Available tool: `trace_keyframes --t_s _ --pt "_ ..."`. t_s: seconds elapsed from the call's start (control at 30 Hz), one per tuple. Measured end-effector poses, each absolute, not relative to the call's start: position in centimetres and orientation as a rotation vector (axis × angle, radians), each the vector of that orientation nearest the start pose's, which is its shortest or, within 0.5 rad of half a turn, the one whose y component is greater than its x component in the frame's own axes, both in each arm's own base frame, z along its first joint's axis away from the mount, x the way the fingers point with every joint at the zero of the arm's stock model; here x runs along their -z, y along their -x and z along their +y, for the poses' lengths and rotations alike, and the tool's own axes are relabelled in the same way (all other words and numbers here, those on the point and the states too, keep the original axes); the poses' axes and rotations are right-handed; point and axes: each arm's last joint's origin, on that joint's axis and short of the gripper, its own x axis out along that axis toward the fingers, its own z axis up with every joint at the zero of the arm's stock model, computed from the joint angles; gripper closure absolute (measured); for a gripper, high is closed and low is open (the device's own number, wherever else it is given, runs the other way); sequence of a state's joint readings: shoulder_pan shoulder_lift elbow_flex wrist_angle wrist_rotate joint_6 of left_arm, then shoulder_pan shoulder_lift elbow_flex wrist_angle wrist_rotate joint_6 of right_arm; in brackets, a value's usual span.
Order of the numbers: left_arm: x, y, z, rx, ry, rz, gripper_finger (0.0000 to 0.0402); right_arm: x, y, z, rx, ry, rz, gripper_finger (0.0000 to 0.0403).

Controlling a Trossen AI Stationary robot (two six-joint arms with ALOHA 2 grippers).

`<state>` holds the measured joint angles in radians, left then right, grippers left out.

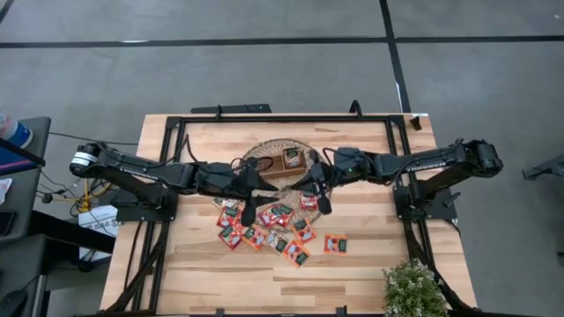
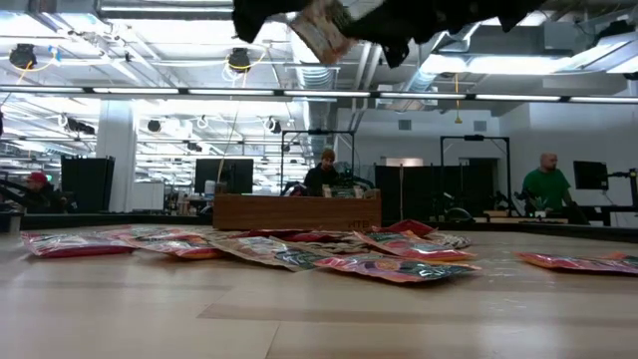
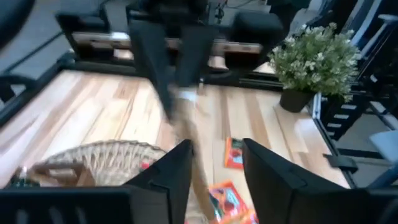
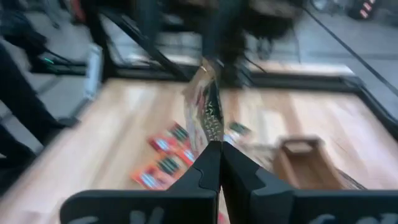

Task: Pick & Place Tea
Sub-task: Put the top right brown tea bag into the right section of the wooden organizer

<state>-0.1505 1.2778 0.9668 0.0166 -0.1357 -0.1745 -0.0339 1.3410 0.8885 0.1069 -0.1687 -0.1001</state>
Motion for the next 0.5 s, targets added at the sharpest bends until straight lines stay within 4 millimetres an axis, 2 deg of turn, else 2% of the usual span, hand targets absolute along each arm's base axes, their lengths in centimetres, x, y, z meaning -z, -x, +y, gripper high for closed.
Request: trace_keyframes --t_s 0.2,0.33,0.43,0.5 --pt "-31.8 -26.0 -3.5 -0.044 0.201 0.377 0.0244 -27.4 -28.7 -5.2 -0.029 0.069 0.524 0.0403" --pt "-31.7 -24.5 -3.7 -0.051 0.240 0.399 0.0243 -26.3 -28.0 -8.4 -0.006 0.063 0.639 0.0403" --pt "-30.9 -23.6 -3.7 -0.076 0.266 0.398 0.0243 -25.3 -27.5 -10.5 -0.002 0.041 0.715 0.0403" --pt "-29.6 -23.0 -3.6 -0.097 0.279 0.429 0.0243 -24.6 -27.6 -11.6 0.004 0.033 0.767 0.0403"
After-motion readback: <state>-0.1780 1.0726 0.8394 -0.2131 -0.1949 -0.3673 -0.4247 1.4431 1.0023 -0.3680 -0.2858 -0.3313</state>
